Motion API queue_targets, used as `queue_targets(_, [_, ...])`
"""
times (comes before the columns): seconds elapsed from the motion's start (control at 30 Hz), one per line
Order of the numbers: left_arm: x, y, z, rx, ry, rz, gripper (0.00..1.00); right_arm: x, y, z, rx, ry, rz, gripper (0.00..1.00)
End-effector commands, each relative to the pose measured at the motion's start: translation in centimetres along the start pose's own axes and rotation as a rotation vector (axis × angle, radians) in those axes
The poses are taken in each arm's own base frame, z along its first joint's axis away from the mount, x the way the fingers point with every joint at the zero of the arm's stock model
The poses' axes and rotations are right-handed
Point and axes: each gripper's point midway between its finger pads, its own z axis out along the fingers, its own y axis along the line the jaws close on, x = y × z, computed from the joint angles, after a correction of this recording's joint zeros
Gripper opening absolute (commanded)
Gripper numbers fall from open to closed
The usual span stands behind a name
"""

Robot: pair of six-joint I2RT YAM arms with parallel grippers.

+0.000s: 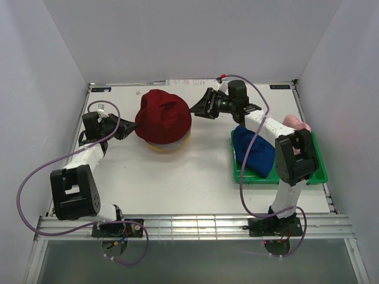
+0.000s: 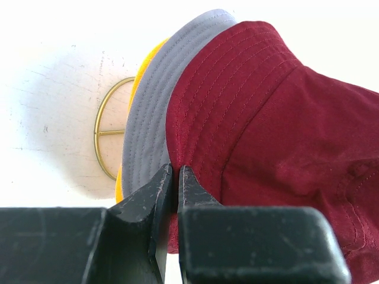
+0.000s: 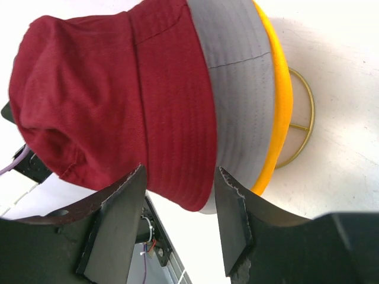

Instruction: Stack the hats

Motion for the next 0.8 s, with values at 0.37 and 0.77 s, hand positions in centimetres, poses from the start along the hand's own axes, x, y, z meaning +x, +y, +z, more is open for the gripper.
queue_targets(0.37, [-1.1,0.6,-0.1,-0.043,-0.038,0.015,0.00,-0.1,-0.6,1.8,-0.097,-0.024,0.084,0.56])
queue_targets(0.77, [-1.0,1.3,0.1,-0.069,-0.033,-0.010,0.00,-0.6,-0.7,2.8,-0.149,-0.042,0.130,0.56])
